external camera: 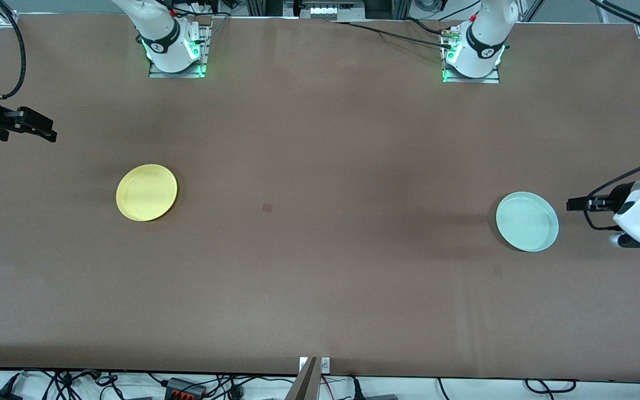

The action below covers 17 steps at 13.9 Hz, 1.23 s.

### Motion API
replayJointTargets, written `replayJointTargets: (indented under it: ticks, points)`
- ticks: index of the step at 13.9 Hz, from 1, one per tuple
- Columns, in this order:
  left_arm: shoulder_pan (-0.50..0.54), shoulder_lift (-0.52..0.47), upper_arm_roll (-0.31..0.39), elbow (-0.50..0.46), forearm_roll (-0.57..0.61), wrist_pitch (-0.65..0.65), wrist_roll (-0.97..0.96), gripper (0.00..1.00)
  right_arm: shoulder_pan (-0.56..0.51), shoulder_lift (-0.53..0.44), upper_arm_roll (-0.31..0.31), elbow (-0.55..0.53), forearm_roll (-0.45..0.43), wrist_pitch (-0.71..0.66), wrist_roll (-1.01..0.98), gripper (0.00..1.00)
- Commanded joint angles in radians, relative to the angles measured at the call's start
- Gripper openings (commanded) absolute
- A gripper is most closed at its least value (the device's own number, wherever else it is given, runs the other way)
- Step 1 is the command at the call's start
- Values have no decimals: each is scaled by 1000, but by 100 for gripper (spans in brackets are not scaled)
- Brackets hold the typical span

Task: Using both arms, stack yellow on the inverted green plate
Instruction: 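Move the left gripper down to the rim of the green plate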

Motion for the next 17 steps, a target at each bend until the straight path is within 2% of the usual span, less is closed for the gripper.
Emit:
replayJointTargets:
  ticks: [1, 4, 7, 9, 12, 15, 17]
  points:
    - [58, -2, -14, -139, 12, 193, 116, 100, -7, -17, 7, -9, 13, -9, -1, 100]
    - [121, 59, -25, -169, -6, 309, 231, 100, -7, -17, 7, -9, 13, -9, -1, 100]
    - [178, 128, -28, -166, -236, 323, 418, 100, -7, -17, 7, -9, 13, -9, -1, 100]
    - [199, 170, -28, -155, -290, 366, 501, 100, -7, -17, 7, -11, 13, -9, -1, 100]
    - [201, 214, -28, -155, -293, 456, 573, 83, -7, -17, 7, -11, 13, -10, -1, 100]
    - [202, 219, -28, -158, -293, 446, 577, 54, -7, -17, 7, -11, 13, -10, -5, 100]
    - [204, 231, -28, -157, -293, 446, 583, 49, -7, -17, 7, -9, 13, -10, -6, 100]
